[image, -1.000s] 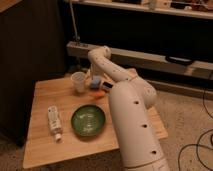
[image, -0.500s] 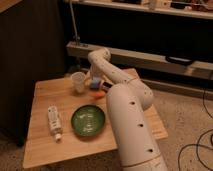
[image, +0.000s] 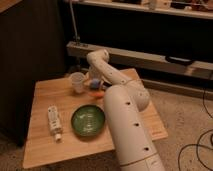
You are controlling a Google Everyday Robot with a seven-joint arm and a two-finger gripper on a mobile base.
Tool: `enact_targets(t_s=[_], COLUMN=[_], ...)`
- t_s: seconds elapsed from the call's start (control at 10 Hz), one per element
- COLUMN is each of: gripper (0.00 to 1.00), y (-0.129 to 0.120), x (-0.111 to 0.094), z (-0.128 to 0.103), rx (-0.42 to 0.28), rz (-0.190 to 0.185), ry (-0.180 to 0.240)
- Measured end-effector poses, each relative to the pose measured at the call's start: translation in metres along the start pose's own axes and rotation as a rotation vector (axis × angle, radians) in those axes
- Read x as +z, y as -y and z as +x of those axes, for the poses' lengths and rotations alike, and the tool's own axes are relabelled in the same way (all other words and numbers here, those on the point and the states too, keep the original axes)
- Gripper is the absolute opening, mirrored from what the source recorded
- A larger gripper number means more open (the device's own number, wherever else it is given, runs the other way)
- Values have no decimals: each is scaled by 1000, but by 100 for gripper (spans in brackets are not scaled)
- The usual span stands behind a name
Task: Place the white sponge in the ceramic bowl
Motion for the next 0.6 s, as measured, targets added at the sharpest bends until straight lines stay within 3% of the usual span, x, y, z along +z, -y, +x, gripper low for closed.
enact_targets(t_s=[0.1, 0.3, 0.6], gripper=[66, 53, 19], y=[-1, 0, -2], x=[3, 5, 7], z=[-2, -4, -7], rx=[4, 6, 4], rz=[9, 18, 24], ry=[10, 18, 24])
